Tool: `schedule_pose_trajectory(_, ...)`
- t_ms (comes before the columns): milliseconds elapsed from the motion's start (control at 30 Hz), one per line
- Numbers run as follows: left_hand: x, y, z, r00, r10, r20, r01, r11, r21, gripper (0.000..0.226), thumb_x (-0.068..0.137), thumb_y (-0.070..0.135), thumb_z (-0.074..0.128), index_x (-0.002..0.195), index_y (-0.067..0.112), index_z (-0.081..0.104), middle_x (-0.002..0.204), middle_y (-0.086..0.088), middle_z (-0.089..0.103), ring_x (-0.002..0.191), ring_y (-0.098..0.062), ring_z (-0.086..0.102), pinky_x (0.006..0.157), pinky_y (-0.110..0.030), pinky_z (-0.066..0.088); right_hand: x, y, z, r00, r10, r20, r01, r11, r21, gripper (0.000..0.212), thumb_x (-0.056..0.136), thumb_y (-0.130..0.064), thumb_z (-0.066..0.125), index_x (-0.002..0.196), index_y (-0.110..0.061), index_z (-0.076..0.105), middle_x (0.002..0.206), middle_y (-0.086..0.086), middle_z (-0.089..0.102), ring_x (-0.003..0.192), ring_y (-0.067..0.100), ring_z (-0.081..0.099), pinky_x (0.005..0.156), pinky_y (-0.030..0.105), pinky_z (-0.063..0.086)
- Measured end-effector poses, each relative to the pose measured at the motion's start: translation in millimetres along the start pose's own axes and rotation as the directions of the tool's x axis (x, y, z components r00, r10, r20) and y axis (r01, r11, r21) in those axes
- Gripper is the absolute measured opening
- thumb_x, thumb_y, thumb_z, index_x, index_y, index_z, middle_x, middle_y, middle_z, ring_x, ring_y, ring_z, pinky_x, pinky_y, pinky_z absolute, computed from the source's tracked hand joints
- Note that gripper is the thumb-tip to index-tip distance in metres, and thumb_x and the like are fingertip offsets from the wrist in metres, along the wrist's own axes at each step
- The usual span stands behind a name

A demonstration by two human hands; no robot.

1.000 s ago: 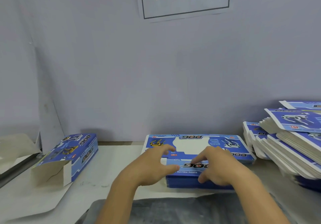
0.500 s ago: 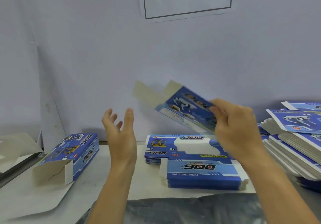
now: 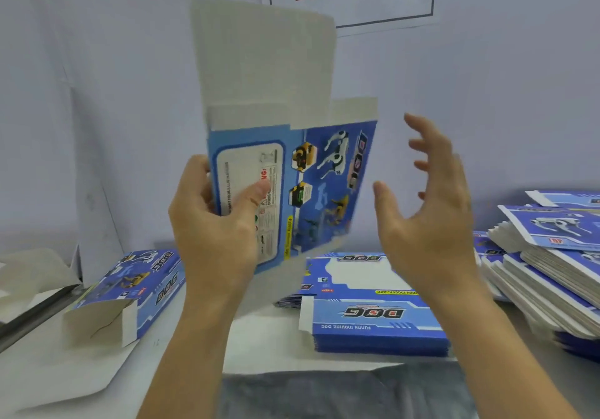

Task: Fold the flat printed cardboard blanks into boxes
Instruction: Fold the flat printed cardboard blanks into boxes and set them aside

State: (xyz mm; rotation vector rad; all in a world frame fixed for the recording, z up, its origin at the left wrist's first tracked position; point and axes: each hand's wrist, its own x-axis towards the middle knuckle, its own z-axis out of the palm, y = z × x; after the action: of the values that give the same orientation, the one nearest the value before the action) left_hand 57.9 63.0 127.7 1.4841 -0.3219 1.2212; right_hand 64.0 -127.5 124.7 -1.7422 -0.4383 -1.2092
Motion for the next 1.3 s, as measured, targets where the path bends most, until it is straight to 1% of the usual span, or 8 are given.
schedule_pose_trajectory(100,-5,4,7,0.980,0.127,0.156,-0.144,0.985,0.099,0.025,0.085,0.010,0.075,0.082,0.029,0.058,0.075,0.016,0.064,0.064,0.000,0.059,0.055,-0.014,0.047,-3,-4,10,0.991,-0.072,0.109,0.068,0.997,0.041,0.075,0.089,-0.016,0.061,0.155,-0.029,0.028,0.155,-0.006,0.036,0.145,0.008,0.031,0.115,0.040,0.035)
schedule_pose_trajectory(200,-14,2,14,0.938,0.092,0.334,-0.136,0.984,0.112,0.020,0.090,0.003,0.071,0.084,0.019,0.061,0.075,0.012,0.065,0.065,-0.007,0.063,0.055,-0.022,0.051,-9,-3,19,0.974,-0.014,0.225,-0.005,0.997,0.083,0.073,0.094,-0.022,0.059,0.158,-0.026,0.023,0.159,-0.012,0.033,0.144,-0.001,0.029,0.115,0.026,0.031)
schedule_pose_trajectory(467,-18,-4,14,0.730,-0.094,0.677,-0.082,0.971,0.223,0.012,0.092,0.011,0.068,0.096,0.018,0.059,0.090,0.012,0.068,0.089,-0.010,0.065,0.068,-0.025,0.056,-9,0,10,0.975,0.022,0.219,-0.073,0.971,0.228,0.071,0.091,-0.032,0.058,0.151,-0.047,0.024,0.147,-0.045,0.025,0.142,-0.007,0.029,0.114,0.045,0.039)
schedule_pose_trajectory(600,-18,-5,14,0.687,-0.128,0.716,-0.051,0.974,0.223,0.014,0.095,0.018,0.067,0.102,0.022,0.056,0.100,0.010,0.068,0.094,-0.007,0.063,0.067,-0.022,0.057,-6,1,5,0.981,0.015,0.194,-0.069,0.959,0.274,0.058,0.093,-0.032,0.052,0.148,-0.040,0.037,0.147,-0.030,0.040,0.133,-0.007,0.041,0.108,0.031,0.043)
schedule_pose_trajectory(800,-19,1,14,0.784,-0.115,0.610,0.021,0.987,0.159,0.033,0.089,0.046,0.054,0.120,0.037,0.051,0.106,0.014,0.067,0.095,-0.009,0.068,0.066,-0.010,0.053,-12,4,12,0.955,0.025,0.295,-0.105,0.960,0.259,0.050,0.095,-0.034,0.049,0.144,-0.038,0.047,0.135,-0.028,0.055,0.126,-0.010,0.049,0.100,0.019,0.047)
schedule_pose_trajectory(1000,-18,-1,13,0.820,-0.099,0.563,0.038,0.992,0.119,0.028,0.099,0.021,0.057,0.125,0.033,0.053,0.103,0.021,0.066,0.096,0.001,0.066,0.063,-0.010,0.052,-17,4,23,0.936,0.014,0.351,-0.108,0.963,0.247,0.045,0.094,-0.032,0.054,0.138,-0.039,0.050,0.122,-0.027,0.061,0.112,-0.014,0.056,0.083,0.005,0.046)
schedule_pose_trajectory(1167,-18,3,14,0.762,-0.119,0.636,0.100,0.993,0.066,0.034,0.099,0.017,0.061,0.130,0.025,0.054,0.115,0.010,0.069,0.108,-0.015,0.066,0.078,-0.027,0.060,-14,5,16,0.970,-0.014,0.241,-0.017,0.992,0.127,0.024,0.083,-0.033,0.067,0.103,-0.029,0.055,0.099,-0.012,0.064,0.096,0.011,0.059,0.080,0.014,0.044)
schedule_pose_trajectory(1300,-20,7,12,0.653,-0.132,0.746,0.160,0.987,0.034,0.036,0.098,0.019,0.062,0.131,0.029,0.053,0.113,0.017,0.069,0.109,-0.012,0.065,0.079,-0.025,0.057,-9,4,4,0.926,-0.031,0.377,-0.056,0.975,0.217,0.016,0.083,-0.030,0.068,0.091,-0.017,0.065,0.081,-0.006,0.067,0.080,0.015,0.062,0.072,0.016,0.046)
